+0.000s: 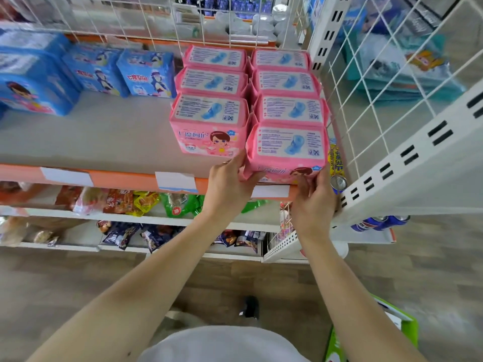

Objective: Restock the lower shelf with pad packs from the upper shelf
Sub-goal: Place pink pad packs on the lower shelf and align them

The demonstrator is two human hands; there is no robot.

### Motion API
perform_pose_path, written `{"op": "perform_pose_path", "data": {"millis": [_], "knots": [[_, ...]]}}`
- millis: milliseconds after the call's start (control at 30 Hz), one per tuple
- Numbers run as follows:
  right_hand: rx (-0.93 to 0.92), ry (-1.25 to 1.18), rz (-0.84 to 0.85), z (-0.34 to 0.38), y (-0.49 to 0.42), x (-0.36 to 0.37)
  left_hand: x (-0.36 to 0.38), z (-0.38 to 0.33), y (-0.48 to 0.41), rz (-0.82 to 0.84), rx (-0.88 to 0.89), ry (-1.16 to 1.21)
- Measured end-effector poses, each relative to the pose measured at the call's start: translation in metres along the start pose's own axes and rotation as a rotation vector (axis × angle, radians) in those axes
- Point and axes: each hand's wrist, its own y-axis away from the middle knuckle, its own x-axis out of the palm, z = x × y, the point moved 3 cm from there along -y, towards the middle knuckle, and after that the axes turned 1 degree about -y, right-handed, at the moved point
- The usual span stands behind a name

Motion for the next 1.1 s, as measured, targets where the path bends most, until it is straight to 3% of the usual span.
{"op": "perform_pose_path", "data": {"millis": [167, 333, 467, 600, 867, 1100], "knots": [[-0.062, -0.022, 0.011, 0.008, 0.022, -0.004, -0.024, 0.005, 0.024, 0.049, -0.034, -0.059], [-0.096, 0.071, 0.001, 0.043, 0.052, 0.004, -0.067, 0.015, 0.041, 0.102, 0.092, -0.266], [-0.118, 0.205, 0.065, 0.097, 0.086, 0.031, -0.127, 0.032, 0.052, 0.055, 0.22, -0.293], [-0.254, 0.221, 0.138, 0.16, 0.128, 0.069, -0.204, 0.056, 0.062, -0.015, 0.277, -0.28], [-0.41, 0.149, 0.032, 0.267, 0.194, 0.103, -0.331, 0.069, 0.074, -0.088, 0.395, -0.228], [-0.501, 0.2, -0.048, 0.34, 0.202, 0.082, -0.391, 0.041, 0.059, -0.138, 0.529, -0.206]]}}
